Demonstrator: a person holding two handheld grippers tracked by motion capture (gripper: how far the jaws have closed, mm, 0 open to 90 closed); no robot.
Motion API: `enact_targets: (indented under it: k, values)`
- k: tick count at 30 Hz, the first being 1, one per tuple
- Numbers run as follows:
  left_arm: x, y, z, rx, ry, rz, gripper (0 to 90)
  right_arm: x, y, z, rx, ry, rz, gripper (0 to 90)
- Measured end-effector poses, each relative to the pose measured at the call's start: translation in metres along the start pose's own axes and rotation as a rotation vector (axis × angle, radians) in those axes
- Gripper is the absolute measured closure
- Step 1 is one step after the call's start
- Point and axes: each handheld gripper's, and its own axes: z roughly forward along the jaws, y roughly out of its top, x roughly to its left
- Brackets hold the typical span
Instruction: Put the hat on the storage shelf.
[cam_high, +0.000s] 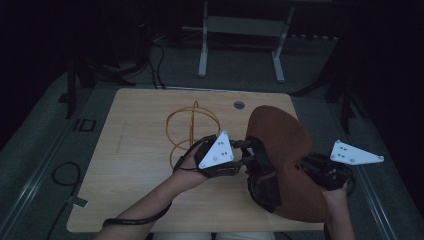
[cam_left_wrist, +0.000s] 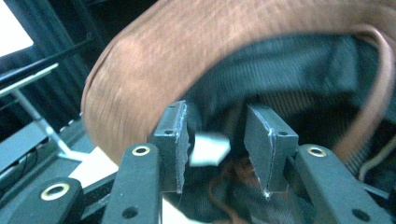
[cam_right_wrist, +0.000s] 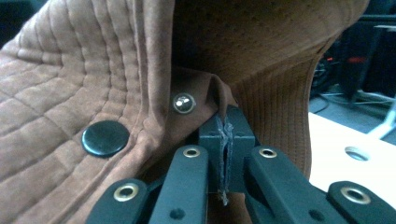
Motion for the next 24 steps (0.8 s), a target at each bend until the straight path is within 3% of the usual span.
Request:
enact_targets:
  k: [5,10,13,24]
  values:
    - [0.003,-0.010,-0.013,0.012,0.007,-0.038,56.9,-0.011,0.004,-0.006,-0.042,-0.047,0.044,88.1]
    - [0.004,-0.021,-0.027,0.056,0.021,-0.057,57.0,-0.016,0.009,-0.004,-0.058,-0.068,0.055,88.1]
    - [0.003,-0.028,-0.034,0.070,0.033,-0.076,57.0,-0.019,0.014,-0.001,-0.061,-0.082,0.065,88.1]
    - [-0.012,-0.069,-0.061,0.114,0.019,-0.136,57.0,-0.031,0.035,0.018,-0.095,-0.113,0.089,88.0]
